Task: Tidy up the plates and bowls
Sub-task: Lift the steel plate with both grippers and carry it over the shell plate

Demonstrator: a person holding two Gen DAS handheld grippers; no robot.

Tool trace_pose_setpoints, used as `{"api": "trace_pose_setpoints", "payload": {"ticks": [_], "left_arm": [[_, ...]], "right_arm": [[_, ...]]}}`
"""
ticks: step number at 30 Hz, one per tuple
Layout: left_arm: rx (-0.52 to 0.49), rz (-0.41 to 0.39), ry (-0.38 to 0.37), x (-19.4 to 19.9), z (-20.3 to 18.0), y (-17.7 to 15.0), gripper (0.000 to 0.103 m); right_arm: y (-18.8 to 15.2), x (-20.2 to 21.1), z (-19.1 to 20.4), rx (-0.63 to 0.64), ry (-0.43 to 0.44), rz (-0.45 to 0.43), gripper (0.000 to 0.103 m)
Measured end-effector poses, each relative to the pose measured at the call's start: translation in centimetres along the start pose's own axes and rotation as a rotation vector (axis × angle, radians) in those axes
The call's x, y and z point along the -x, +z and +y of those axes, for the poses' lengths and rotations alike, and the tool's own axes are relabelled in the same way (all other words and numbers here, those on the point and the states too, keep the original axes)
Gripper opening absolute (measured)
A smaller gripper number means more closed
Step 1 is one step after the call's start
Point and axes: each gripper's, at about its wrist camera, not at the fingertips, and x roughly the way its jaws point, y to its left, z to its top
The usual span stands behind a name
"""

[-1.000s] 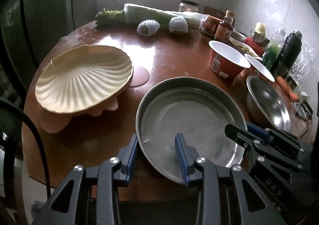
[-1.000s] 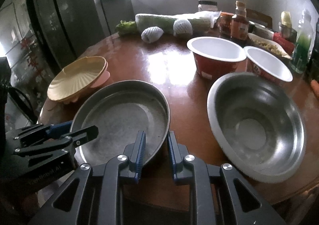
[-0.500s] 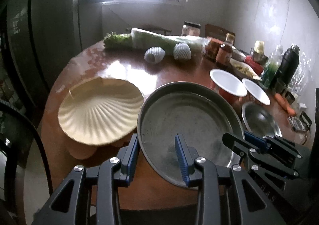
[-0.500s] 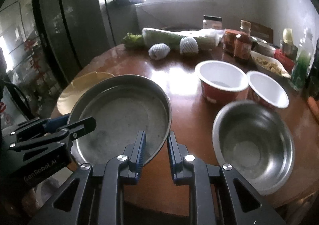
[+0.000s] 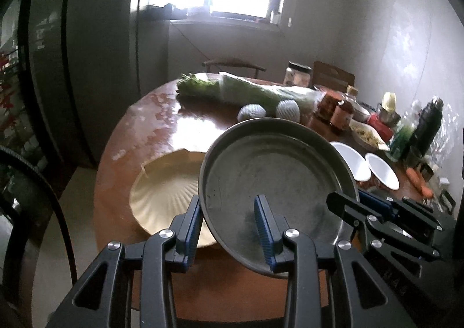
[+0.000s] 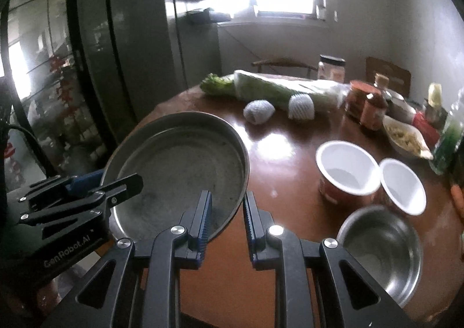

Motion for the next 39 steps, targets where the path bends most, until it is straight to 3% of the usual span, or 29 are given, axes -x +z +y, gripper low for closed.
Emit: {"api": "trace_pose_setpoints", "payload": {"ticks": [23,39], "left_arm": [[0.067,-0.066,0.067,0.5,6.0,2.9,0.037],[0.069,0.069,0.068,-4.4,6.2,0.3,0.037]], "right_arm": [[4.6,-3.3,5.9,0.103,0.068,-0.014,0.023],[2.4,-7.3,5.0,0.066,0.073,0.078,0.023]]}}
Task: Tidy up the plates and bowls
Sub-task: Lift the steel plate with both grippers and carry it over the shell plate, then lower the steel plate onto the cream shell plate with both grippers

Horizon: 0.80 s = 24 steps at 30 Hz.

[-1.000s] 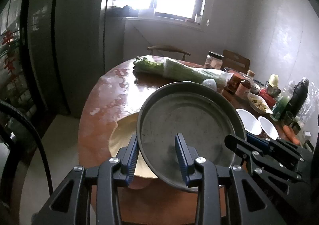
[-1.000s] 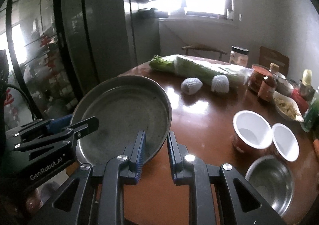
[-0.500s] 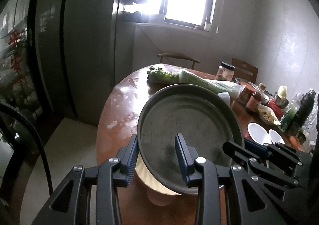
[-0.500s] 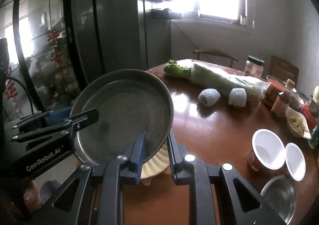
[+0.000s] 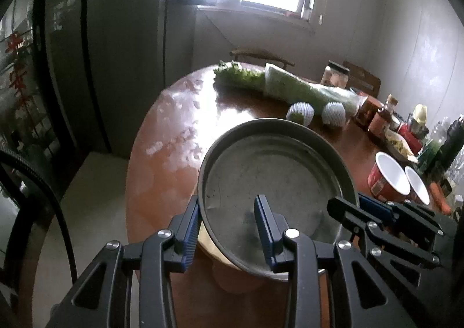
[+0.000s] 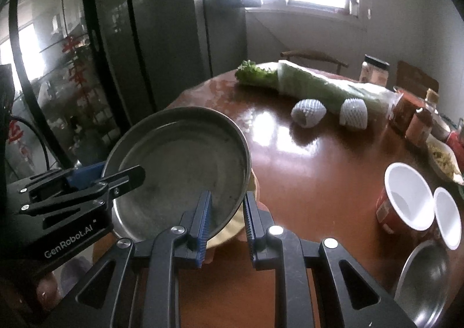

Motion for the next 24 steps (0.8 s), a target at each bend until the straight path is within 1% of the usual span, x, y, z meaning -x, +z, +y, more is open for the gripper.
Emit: {"api": "trace_pose_setpoints", "payload": {"ticks": [12,17,24], "left_arm": [[-0.015,0.059,0.016,-1.5,-0.4,-1.0,0.037],[-0.022,0.063,0.031,-1.7,-0.3,-1.1,0.037],[-0.016,0.070,0.032,-2.0,-0.2,-1.1,0.037]], "right_arm": [[-1.2,-1.4,-0.9,-0.026,0.004,0.040,0.023],[-1.2,-1.8,-1.0,-0.028,0.005,0.046,0.023],[-1.3,-2.4,-0.8,-0.029,0.009,0.058,0.023]]}}
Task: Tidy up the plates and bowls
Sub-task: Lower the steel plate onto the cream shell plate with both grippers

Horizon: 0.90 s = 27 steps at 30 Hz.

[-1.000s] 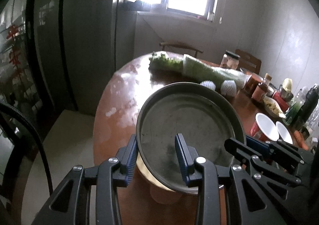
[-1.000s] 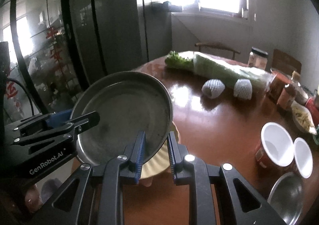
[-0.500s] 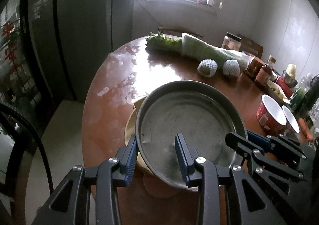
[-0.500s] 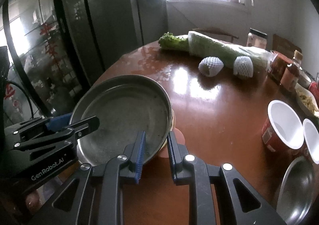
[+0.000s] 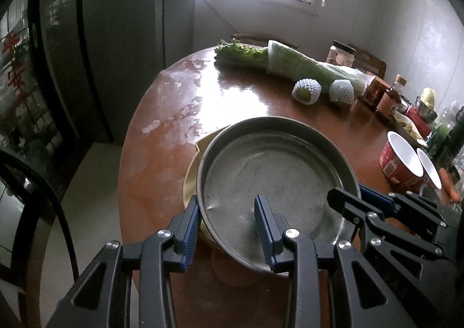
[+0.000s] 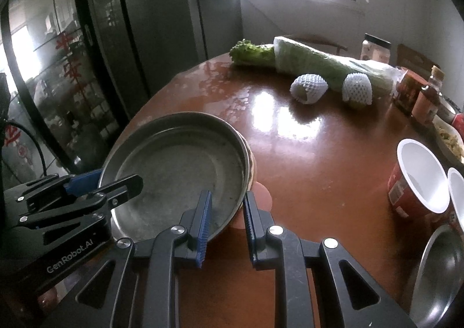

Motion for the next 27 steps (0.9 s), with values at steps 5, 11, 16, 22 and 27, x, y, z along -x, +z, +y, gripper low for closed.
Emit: {"api": "trace_pose_setpoints", "payload": {"ticks": [5,11,16,22,27], "left_arm": [[0.004,0.005,-0.003,-0.2,0.1,0.1,0.037],[0.013,0.004,-0.008,-0.2,0.3,0.0,0.037],[0.029,0.001,-0.019,-0.1,0.5,0.0,0.037],[0.028,0.000,-0.023,0.0,0.6,0.0,0.037],[0.033,-0.002,-0.032,0.2,0.8,0.0,0.037]], "right_arm": [[0.1,-0.4,-0.1,-0.001,0.000,0.006,0.023],[0.0,-0.6,0.1,0.002,-0.002,0.007,0.023],[0.0,-0.8,0.1,-0.002,-0.002,0.006,0.023],[0.0,-1.0,0.1,-0.007,-0.004,0.007,0.023],[0.0,-1.2,0.1,-0.004,-0.015,0.008,0.023]]}}
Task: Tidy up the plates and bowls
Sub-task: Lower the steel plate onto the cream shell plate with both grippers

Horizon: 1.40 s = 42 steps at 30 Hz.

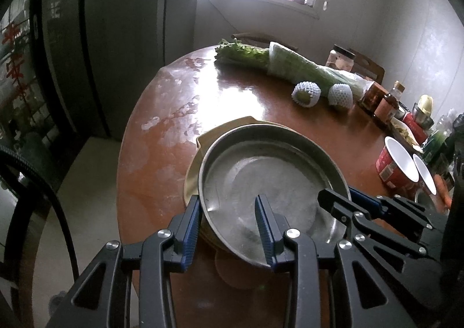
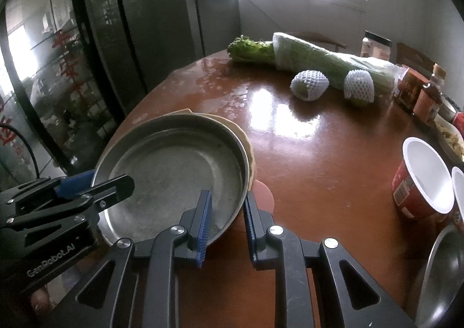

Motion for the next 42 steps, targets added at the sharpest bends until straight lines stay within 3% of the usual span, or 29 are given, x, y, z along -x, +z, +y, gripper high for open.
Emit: {"api": "trace_pose_setpoints", "payload": {"ticks": [17,24,37,42], "left_arm": [[0.007,-0.036,0.011,1.2,0.3,0.2,0.042],[0.025,-0.048,0.012,1.8,1.5,0.2,0.051],[0.053,0.079,-0.042,-1.5,2.1,0.0,0.055],[0.047,0.094,-0.053,-2.4,1.6,0.0,0.055]], "right_arm": [[0.1,-0.2,-0.2,-0.004,-0.005,0.000,0.024],[0.1,0.1,-0.3,-0.007,-0.005,-0.008,0.030],[0.0,0.4,-0.5,-0.008,0.008,0.000,0.032],[-0.1,0.2,-0.7,-0.014,0.011,0.001,0.033]]}}
